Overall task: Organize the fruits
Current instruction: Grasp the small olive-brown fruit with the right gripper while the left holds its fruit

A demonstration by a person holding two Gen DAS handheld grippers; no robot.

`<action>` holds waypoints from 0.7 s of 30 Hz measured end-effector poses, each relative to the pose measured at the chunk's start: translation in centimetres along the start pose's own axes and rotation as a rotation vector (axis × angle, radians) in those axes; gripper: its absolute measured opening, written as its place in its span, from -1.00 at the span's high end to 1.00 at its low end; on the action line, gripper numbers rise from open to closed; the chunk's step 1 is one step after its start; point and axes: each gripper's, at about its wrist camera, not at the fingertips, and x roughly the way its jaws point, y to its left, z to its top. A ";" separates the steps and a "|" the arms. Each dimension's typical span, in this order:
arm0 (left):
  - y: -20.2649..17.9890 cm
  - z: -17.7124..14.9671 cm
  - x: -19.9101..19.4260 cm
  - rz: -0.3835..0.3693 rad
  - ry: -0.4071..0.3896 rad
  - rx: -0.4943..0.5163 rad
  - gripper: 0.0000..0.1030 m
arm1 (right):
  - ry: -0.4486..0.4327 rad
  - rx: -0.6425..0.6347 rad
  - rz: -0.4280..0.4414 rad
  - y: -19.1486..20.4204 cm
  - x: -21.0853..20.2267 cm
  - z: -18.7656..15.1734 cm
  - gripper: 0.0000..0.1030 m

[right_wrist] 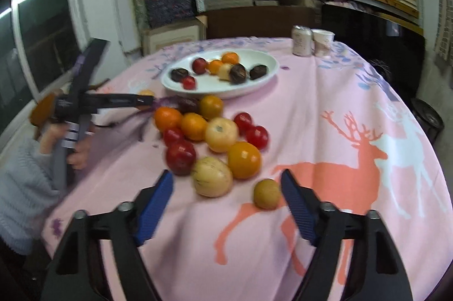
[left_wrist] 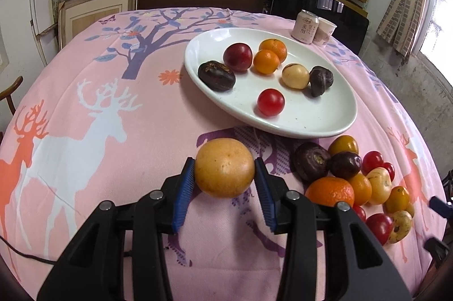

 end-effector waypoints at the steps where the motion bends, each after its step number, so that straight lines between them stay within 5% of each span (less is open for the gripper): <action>1: 0.1 -0.1 -0.1 -0.003 0.001 -0.004 0.19 | 0.017 0.026 0.008 -0.6 0.3 -0.1 -0.05; 4: 0.1 -0.1 -0.1 -0.007 0.001 -0.007 0.19 | 0.067 0.106 0.003 -2.7 1.1 -0.6 0.18; 14: 0.0 -0.3 0.9 0.004 0.039 0.004 0.19 | 0.151 0.119 -0.040 -2.8 2.9 -0.8 0.21; 21: 0.0 -0.4 1.2 0.009 0.049 0.007 0.19 | 0.175 0.096 -0.052 -2.7 3.1 0.1 0.46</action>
